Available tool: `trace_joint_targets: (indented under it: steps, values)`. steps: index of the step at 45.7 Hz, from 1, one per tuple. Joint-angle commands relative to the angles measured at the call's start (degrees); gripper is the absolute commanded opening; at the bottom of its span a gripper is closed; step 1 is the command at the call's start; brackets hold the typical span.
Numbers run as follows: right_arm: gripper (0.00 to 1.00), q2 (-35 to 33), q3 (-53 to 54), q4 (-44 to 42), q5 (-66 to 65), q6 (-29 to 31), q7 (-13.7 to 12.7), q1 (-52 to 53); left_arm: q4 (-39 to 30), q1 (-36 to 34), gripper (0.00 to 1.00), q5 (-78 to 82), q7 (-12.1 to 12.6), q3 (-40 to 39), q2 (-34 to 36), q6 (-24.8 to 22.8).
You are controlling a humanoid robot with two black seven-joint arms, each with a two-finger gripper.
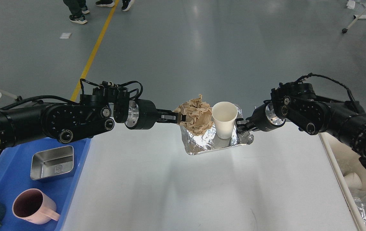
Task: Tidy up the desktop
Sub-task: 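Lift the crumpled paper and drop it into the foil tray, then carry the foil tray with the right gripper over the white bin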
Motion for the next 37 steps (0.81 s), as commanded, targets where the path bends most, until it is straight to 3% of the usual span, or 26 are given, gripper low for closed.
trace_joint_targets:
  steps: [1, 6, 15, 28, 37]
  values:
    - [0.0, -0.53, 0.06, 0.05, 0.17, 0.0, -0.01, -0.05, 0.38, 0.08, 0.59, 0.0, 0.33, 0.02, -0.22, 0.06]
    - [0.0, -0.53, -0.03, 0.06, 0.26, 0.0, -0.01, -0.05, 0.38, 0.08, 0.77, 0.09, 1.29, 0.02, -0.05, -0.02]
    - [0.0, -0.61, 0.06, 0.05, 0.35, 0.0, 0.08, -0.05, 0.2, -0.36, 0.91, 0.0, 1.56, -0.07, 0.66, -0.37]
    - [0.0, -0.61, 0.06, -0.03, 0.35, 0.0, 0.08, -0.14, 0.12, 0.69, 0.93, -0.09, 1.64, -1.83, 0.83, -0.29]
    - [0.0, -1.05, 0.15, -0.12, 0.44, -0.09, 0.17, -0.23, 0.29, 1.39, 0.93, -6.85, 1.64, -7.45, 1.45, 0.24]
